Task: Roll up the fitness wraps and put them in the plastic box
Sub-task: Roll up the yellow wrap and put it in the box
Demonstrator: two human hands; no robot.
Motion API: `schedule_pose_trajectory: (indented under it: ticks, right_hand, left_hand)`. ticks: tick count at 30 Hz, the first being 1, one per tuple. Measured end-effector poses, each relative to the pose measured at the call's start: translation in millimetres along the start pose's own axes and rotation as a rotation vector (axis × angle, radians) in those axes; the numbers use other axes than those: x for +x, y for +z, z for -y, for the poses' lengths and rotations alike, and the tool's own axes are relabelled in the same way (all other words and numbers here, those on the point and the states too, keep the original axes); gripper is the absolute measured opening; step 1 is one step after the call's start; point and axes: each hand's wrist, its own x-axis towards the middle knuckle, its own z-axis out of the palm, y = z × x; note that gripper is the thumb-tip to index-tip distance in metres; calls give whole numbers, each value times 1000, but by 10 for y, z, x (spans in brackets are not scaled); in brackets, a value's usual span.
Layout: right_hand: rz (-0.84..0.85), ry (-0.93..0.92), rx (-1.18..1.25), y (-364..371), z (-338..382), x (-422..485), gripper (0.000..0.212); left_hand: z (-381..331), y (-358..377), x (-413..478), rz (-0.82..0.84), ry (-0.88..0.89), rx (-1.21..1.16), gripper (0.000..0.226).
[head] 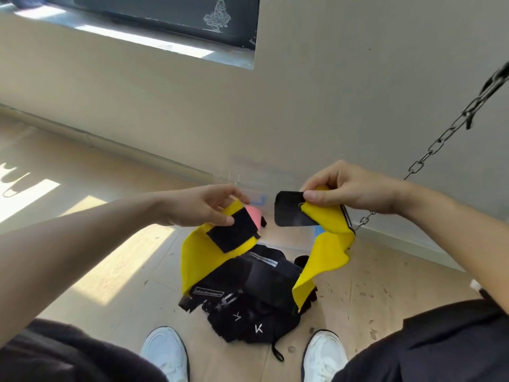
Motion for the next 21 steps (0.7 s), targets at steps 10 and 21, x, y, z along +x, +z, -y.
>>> schedule_pose_trajectory:
  ticks: [10, 21]
  right_hand:
    - [113, -64, -275, 444, 166, 247, 16]
    - [56, -100, -393, 536, 166, 332, 17]
  left_hand:
    - [-209, 175, 37, 158, 114, -57, 34]
    - [-293, 232, 4, 206, 125, -109, 30]
